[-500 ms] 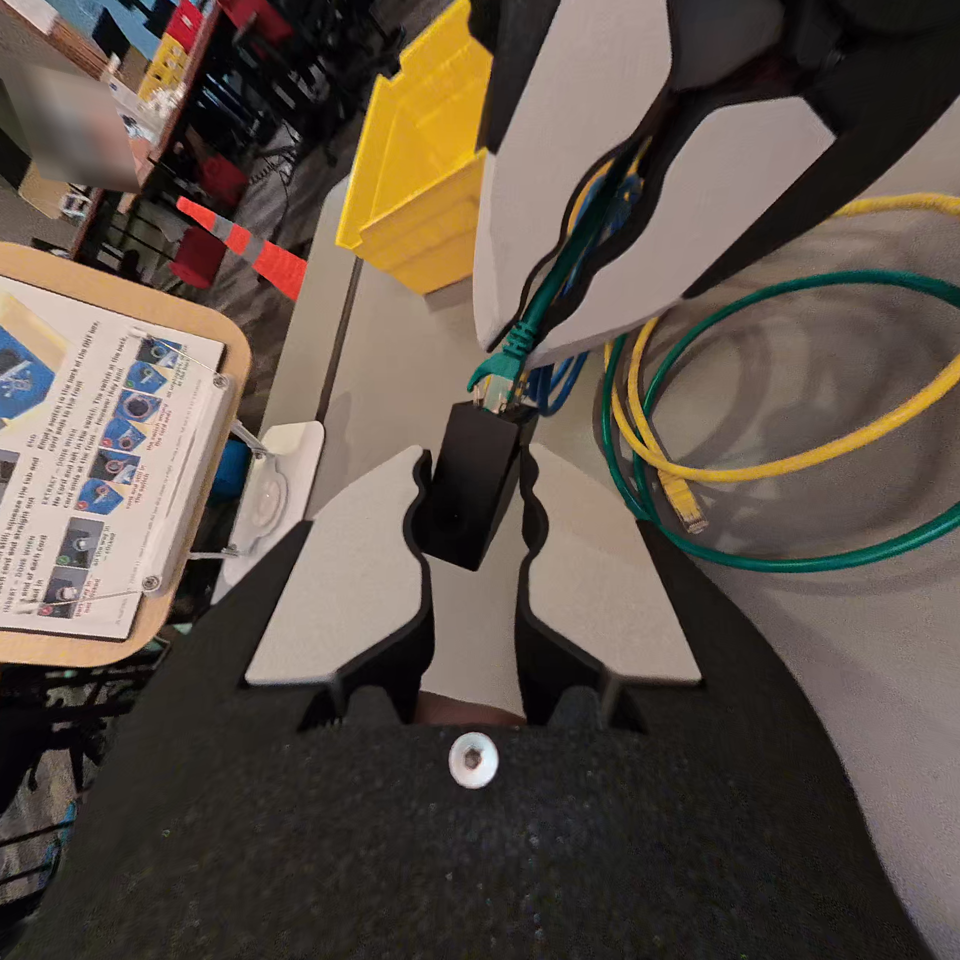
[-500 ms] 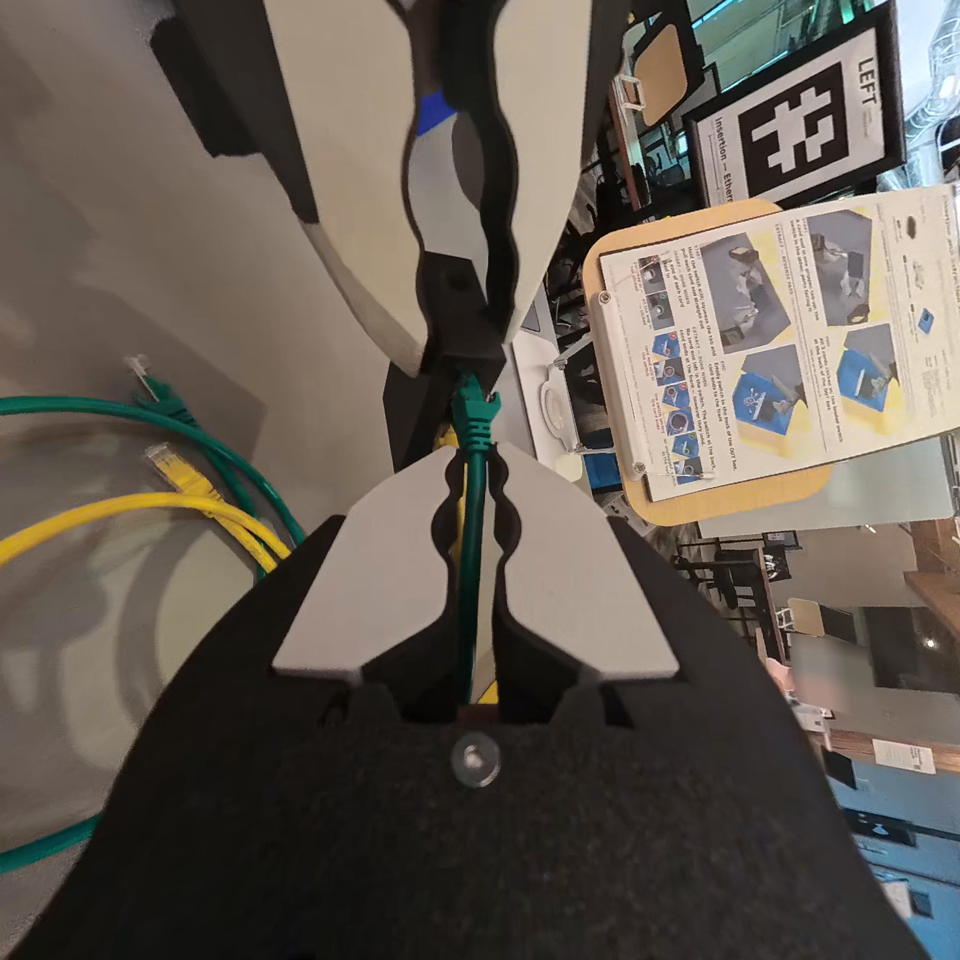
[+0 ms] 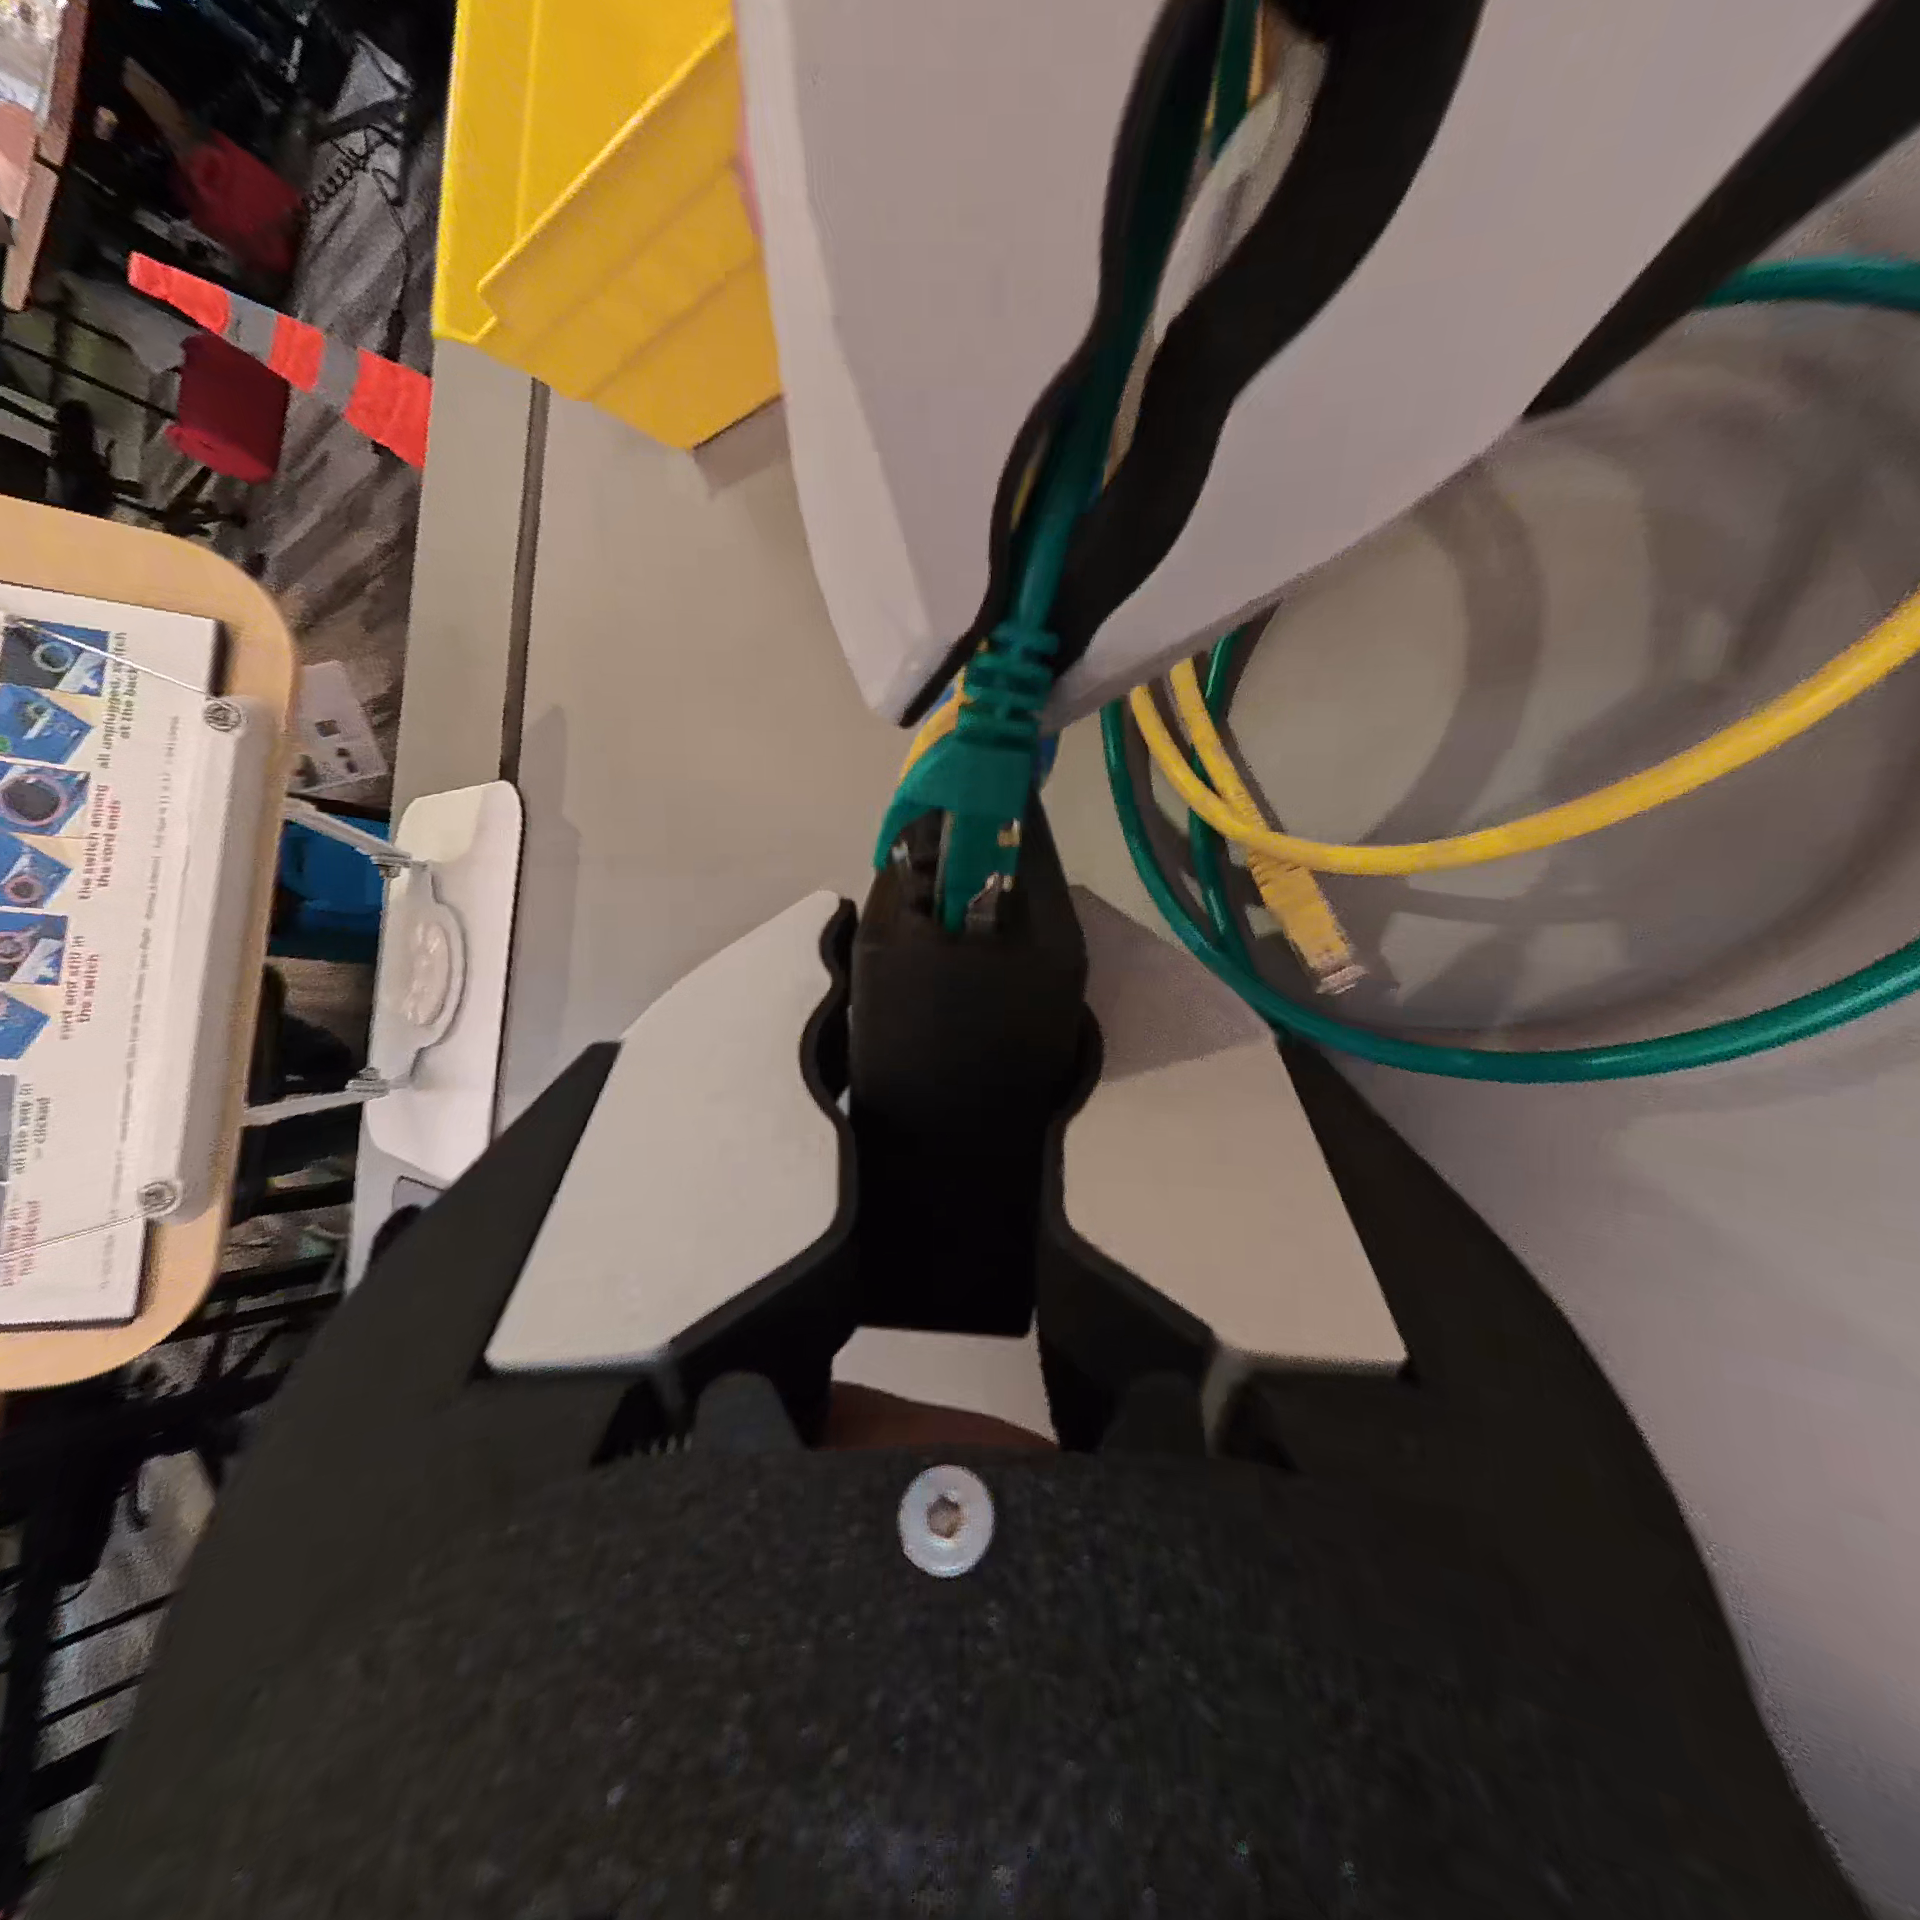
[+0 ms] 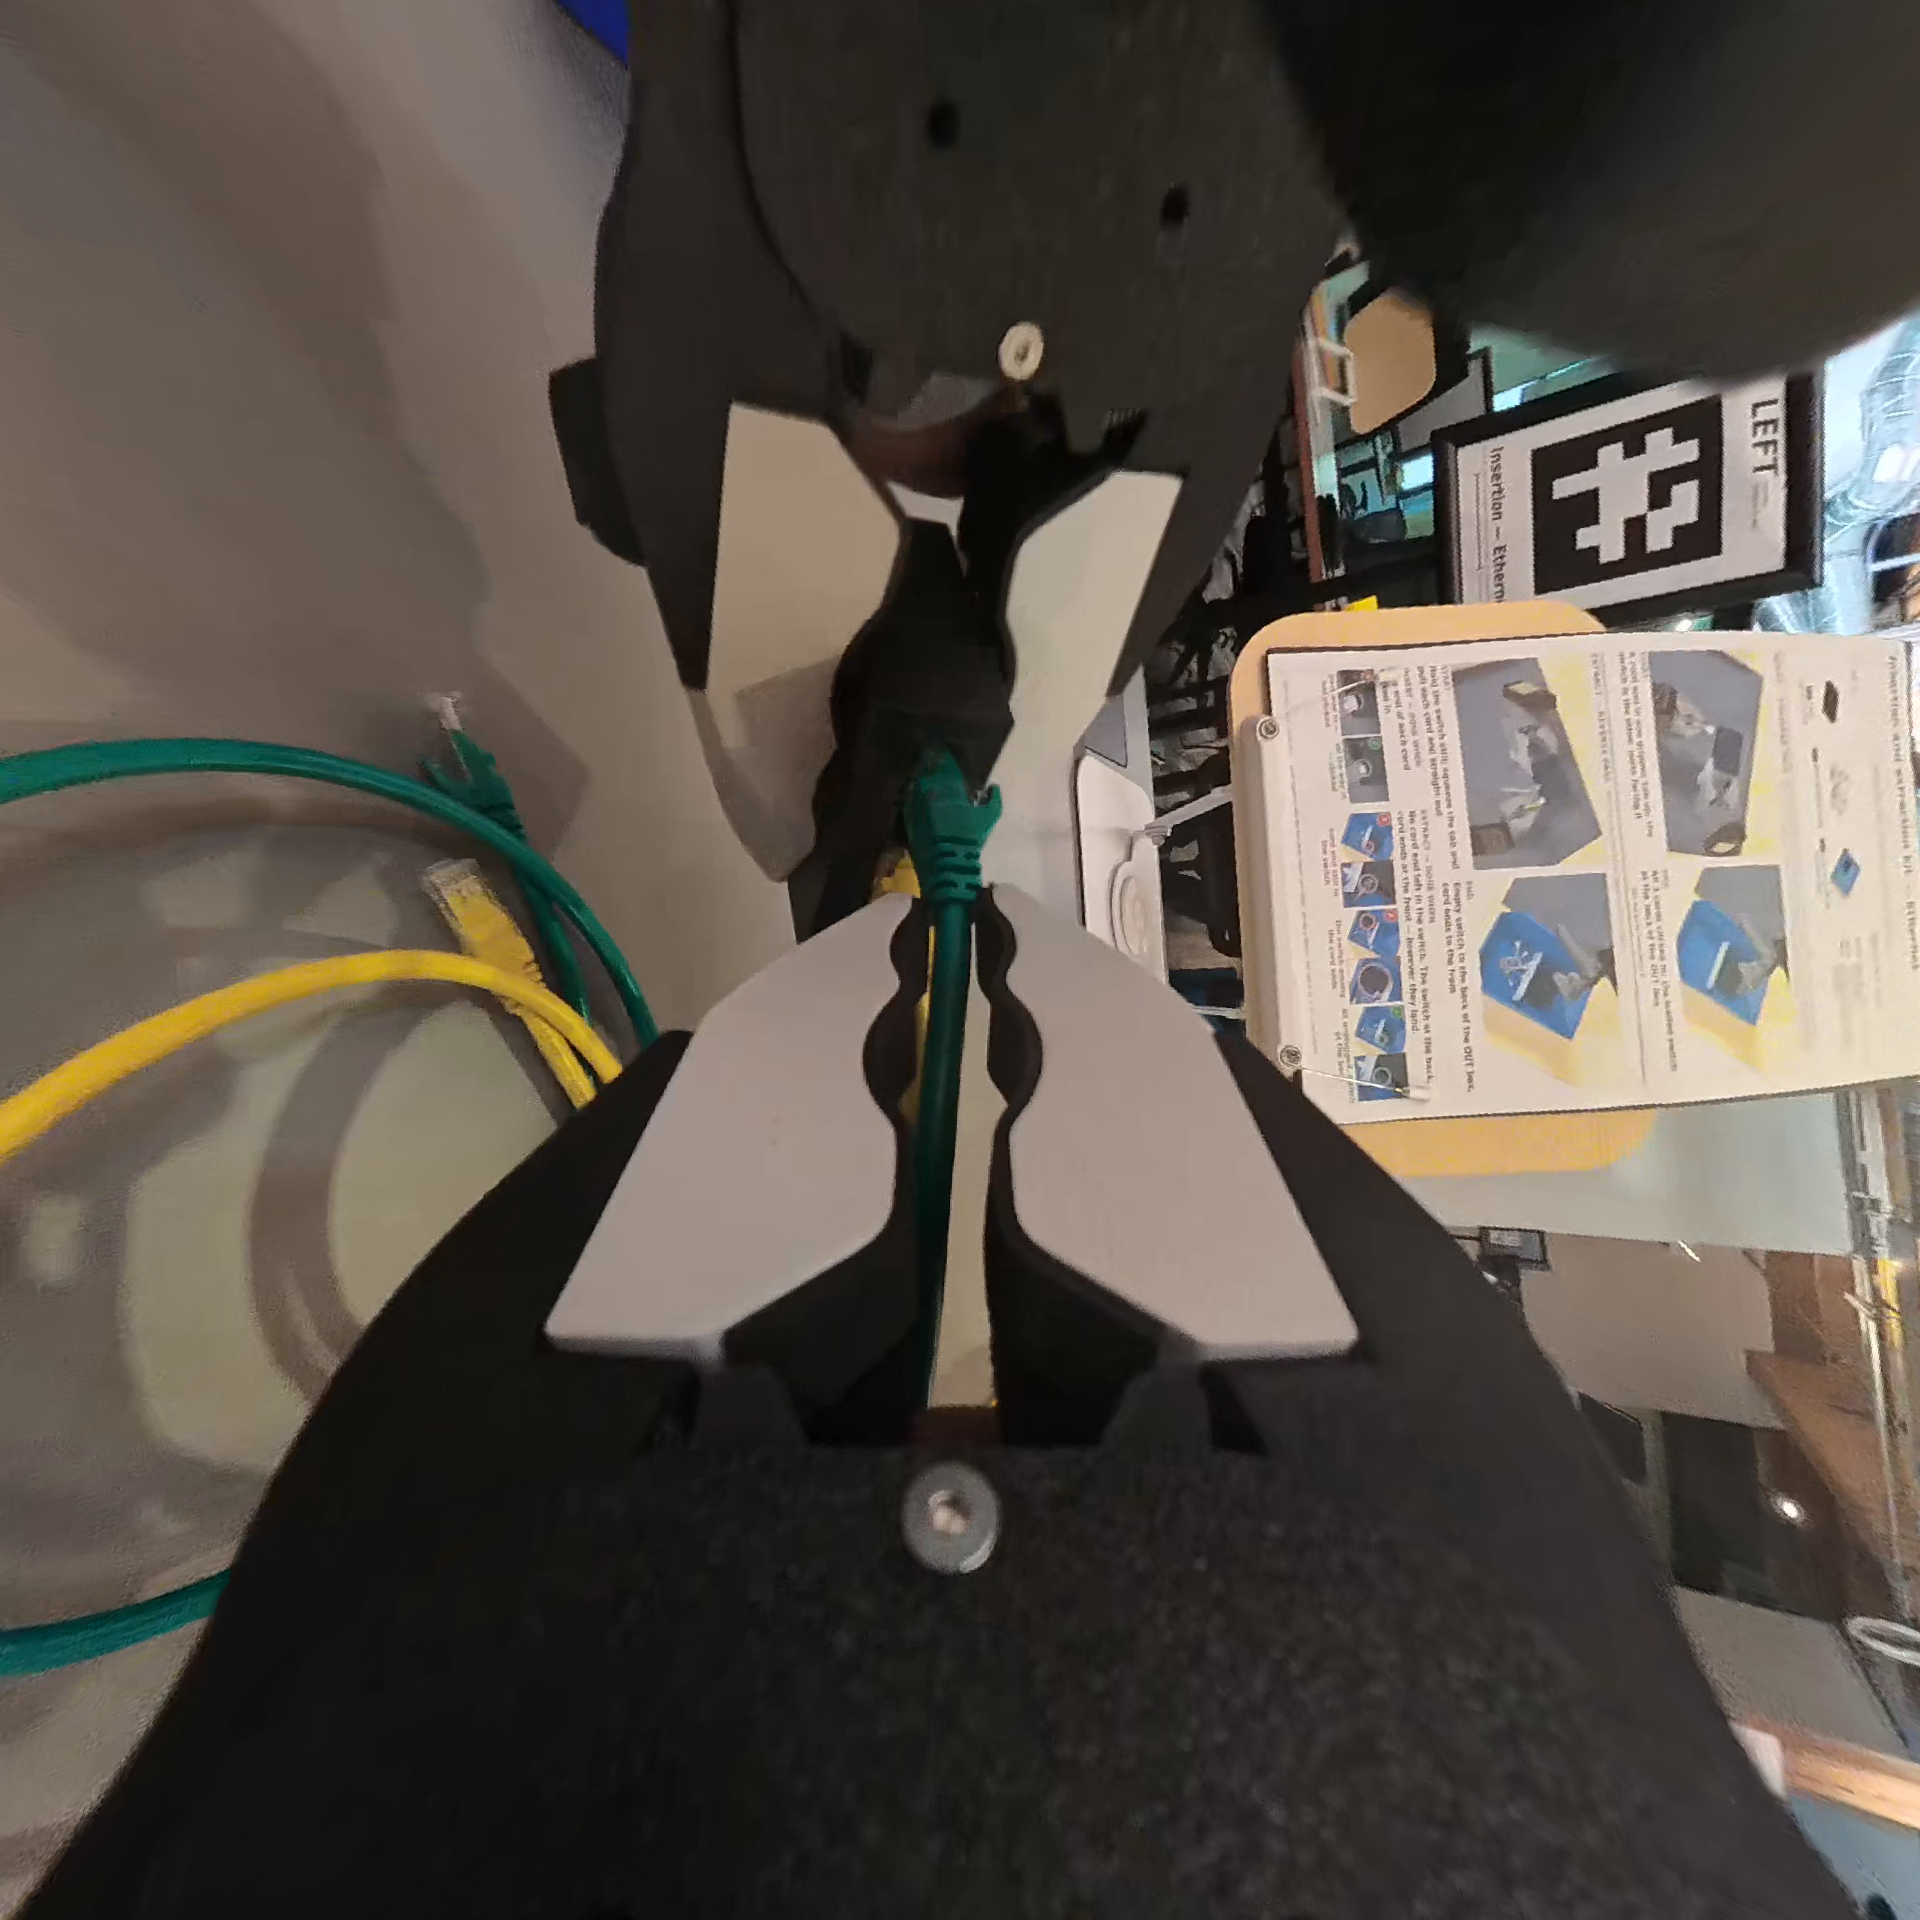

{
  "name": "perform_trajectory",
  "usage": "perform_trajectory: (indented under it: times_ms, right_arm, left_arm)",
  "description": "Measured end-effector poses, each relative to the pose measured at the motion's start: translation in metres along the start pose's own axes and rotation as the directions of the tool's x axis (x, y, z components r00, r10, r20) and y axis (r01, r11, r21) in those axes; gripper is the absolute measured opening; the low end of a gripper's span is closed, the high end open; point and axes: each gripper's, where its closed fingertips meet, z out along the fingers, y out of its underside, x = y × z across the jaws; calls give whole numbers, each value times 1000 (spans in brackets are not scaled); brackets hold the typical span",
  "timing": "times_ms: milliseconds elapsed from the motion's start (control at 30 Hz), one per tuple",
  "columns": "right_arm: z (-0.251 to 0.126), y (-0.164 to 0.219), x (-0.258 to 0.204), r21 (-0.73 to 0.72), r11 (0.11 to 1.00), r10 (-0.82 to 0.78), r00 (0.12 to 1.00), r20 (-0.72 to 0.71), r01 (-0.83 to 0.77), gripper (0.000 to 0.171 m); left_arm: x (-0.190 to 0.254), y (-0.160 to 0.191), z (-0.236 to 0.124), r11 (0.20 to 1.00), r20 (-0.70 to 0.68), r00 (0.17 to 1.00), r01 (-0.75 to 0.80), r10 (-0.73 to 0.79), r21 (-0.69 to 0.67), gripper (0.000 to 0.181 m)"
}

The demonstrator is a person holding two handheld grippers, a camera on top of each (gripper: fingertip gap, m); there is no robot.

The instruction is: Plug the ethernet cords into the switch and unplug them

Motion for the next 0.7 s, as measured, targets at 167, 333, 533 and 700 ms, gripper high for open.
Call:
perform_trajectory:
  times_ms: [167, 333, 533, 700]
  right_arm:
    - [-2, 6, -5, 6, 1000, -6, 999, 32, 6, 9]
    - [-4, 11, -3, 17, 1000, 19, 999, 39, -20, 9]
    - [-8, 12, -9, 59, 995, 77, 990, 119, -84, 8]
    - [-11, 12, -8, 104, 978, 166, 974, 157, -183, 8]
  left_arm:
    - [1, 2, 8, 999, 31, 999, -17, 16, 39, 35]
    - [0, 2, 10, 995, 26, 1000, 1, -3, 97, 33]
    - [8, -7, 6, 982, 1, 999, -32, 32, 186, 31]
    - [3, -12, 5, 976, 56, 997, -61, 50, 209, 31]
